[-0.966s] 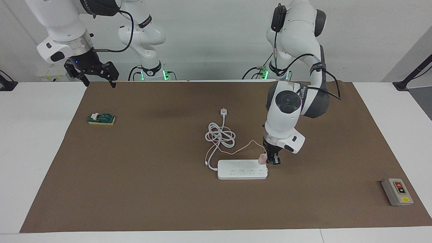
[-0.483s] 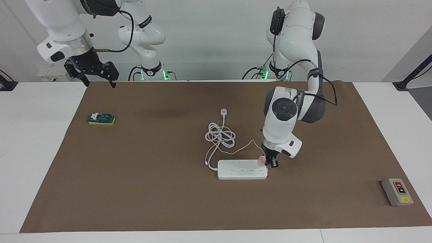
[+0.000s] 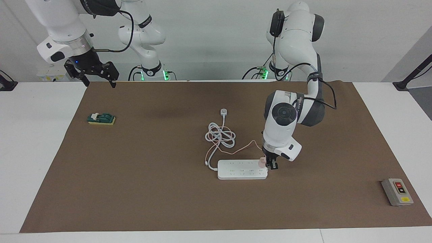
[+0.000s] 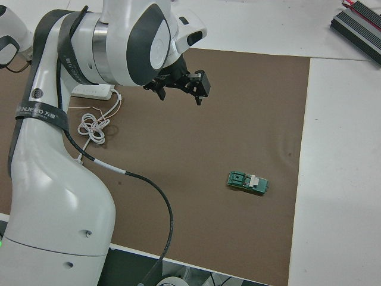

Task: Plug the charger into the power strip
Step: 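Press the charger into the nearest power strip socket with the left gripper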

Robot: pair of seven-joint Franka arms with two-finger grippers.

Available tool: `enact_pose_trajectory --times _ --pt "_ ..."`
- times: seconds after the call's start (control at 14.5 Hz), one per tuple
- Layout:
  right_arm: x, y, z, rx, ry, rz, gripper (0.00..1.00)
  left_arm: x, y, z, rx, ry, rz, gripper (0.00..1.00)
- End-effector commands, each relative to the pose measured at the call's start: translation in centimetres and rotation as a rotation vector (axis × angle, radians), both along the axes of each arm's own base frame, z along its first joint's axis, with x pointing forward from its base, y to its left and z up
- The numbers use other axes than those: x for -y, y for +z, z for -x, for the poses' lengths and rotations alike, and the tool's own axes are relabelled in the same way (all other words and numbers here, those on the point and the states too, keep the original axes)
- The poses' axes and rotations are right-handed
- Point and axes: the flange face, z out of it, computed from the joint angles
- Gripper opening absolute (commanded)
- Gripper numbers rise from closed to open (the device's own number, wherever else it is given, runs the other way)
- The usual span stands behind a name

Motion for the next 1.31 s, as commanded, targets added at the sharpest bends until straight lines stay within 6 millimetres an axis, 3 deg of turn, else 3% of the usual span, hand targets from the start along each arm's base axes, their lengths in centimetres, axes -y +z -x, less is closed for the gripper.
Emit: enact_pose_trajectory --times 0.0,1.24 --pt "0.3 0.8 0.3 0.027 -0.009 0.004 1.0 -0.1 0.0 -0.5 -0.002 -0.025 -0.009 0.0" --pt "-0.6 0.8 0.3 0.027 0.008 0.006 1.0 0.4 -1.5 0.6 -0.056 -0.092 -0.009 0.0"
